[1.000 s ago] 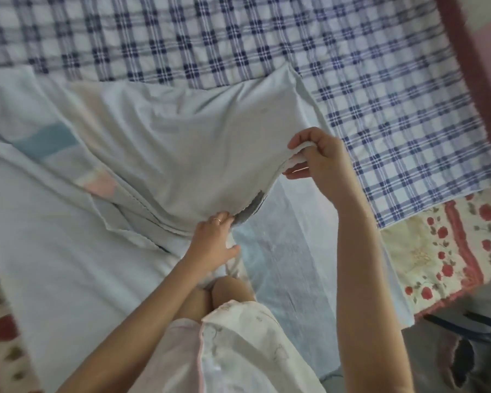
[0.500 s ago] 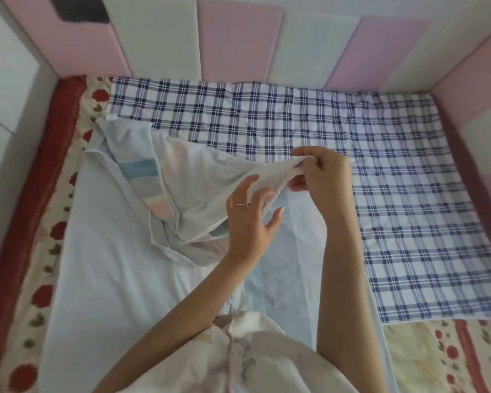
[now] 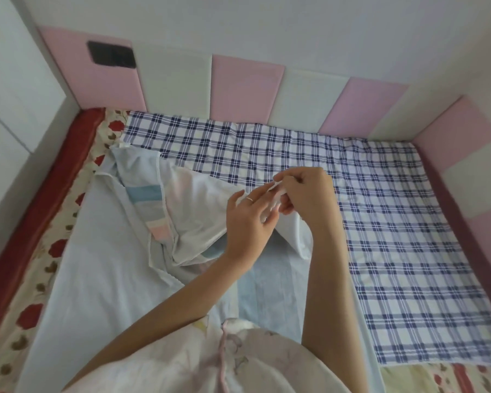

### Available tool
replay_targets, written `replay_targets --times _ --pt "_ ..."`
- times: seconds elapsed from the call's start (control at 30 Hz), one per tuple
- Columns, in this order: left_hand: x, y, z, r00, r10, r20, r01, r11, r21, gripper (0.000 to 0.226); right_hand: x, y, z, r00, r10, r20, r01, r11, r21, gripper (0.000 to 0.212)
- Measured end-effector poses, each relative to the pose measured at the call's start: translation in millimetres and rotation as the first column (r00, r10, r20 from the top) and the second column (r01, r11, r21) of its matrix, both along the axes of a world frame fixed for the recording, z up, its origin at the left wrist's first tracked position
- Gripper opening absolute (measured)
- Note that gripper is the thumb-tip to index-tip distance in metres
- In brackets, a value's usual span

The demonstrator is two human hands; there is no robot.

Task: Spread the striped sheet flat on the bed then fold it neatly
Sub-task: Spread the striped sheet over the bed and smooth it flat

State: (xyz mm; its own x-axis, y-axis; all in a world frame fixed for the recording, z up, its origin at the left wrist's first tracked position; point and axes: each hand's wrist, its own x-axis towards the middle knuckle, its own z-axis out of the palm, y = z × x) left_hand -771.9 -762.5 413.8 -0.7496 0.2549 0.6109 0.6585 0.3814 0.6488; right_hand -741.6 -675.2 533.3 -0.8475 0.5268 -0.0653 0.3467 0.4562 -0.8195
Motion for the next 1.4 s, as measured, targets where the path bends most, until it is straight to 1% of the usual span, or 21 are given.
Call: replay_targets --times 0.1,0.2,0.3,0.4,0.47,0.53,0.67,0.8,0.9,1.0,1.03,1.1,1.17,1.27,1.37,1.4 --pt "-11 -11 4 0.999 0.024 -0.021 -0.025 1.0 -0.019 0.026 -1 2 3 1.0 0.012 -0.017 -0.012 1.0 0.015 0.031" --pt "-18 -25 0 0.999 -0.041 -0.015 0.04 0.998 -0.044 0.019 -2 5 4 0.999 0.033 -0.016 -0.033 0.999 0.01 0.032" --pt "-24 -33 -5 0.989 -0.148 0.025 0.15 0.985 -0.088 0.027 -4 8 5 0.999 0.031 0.014 -0.031 1.0 -0.005 0.031" --pt "-32 -37 -9 0.99 -0.139 0.011 0.139 0.977 -0.163 0.03 -5 15 6 0.997 0.03 0.068 -0.029 0.999 -0.022 0.031" --pt "-37 -38 -8 0.99 -0.139 0.017 0.14 0.978 -0.157 0.031 -5 20 8 0.996 0.025 0.086 -0.022 0.999 -0.037 0.032" --pt "-42 -39 -7 0.989 -0.144 -0.022 0.139 0.98 -0.143 0.03 -6 24 10 0.994 0.032 0.103 -0.026 0.998 -0.06 0.032" --pt "-48 -43 -5 0.981 -0.082 -0.178 0.066 0.993 -0.095 0.018 -10 25 11 0.994 0.015 0.104 0.002 0.987 -0.162 0.031" --pt "-49 -47 -9 0.964 -0.026 -0.264 0.013 0.999 -0.053 0.008 -10 24 8 0.994 0.004 0.109 0.027 0.96 -0.28 0.032" --pt "-50 -51 -11 0.949 0.007 -0.316 -0.018 0.999 -0.032 0.007 -4 29 6 0.987 0.091 0.134 -0.037 0.932 -0.36 0.03" --pt "-49 -54 -9 0.955 0.011 -0.297 -0.015 1.0 -0.011 0.005 5 36 5 0.972 0.205 0.113 -0.137 0.889 -0.438 0.022" --pt "-48 -55 -9 0.96 0.007 -0.281 -0.01 1.0 -0.01 0.005 7 39 4 0.962 0.253 0.105 -0.184 0.88 -0.437 0.026" --pt "-49 -57 -8 0.967 -0.004 -0.256 0.0 1.0 -0.014 0.005 10 42 3 0.938 0.329 0.111 -0.265 0.885 -0.382 0.038" --pt "-51 -58 -5 0.972 -0.016 -0.234 0.014 1.0 -0.008 0.004 10 43 0 0.934 0.34 0.109 -0.289 0.899 -0.329 0.042" --pt "-52 -58 0 0.977 -0.05 -0.207 0.053 0.999 0.01 0.007 7 41 -6 0.953 0.296 0.061 -0.275 0.932 -0.235 0.034" --pt "-50 -58 6 0.986 -0.051 -0.16 0.058 0.997 0.04 0.007 1 38 -9 0.969 0.247 -0.03 -0.248 0.95 -0.19 0.025" --pt "-49 -58 8 0.989 -0.046 -0.139 0.055 0.997 0.057 0.008 0 37 -10 0.971 0.23 -0.059 -0.236 0.961 -0.147 0.025"
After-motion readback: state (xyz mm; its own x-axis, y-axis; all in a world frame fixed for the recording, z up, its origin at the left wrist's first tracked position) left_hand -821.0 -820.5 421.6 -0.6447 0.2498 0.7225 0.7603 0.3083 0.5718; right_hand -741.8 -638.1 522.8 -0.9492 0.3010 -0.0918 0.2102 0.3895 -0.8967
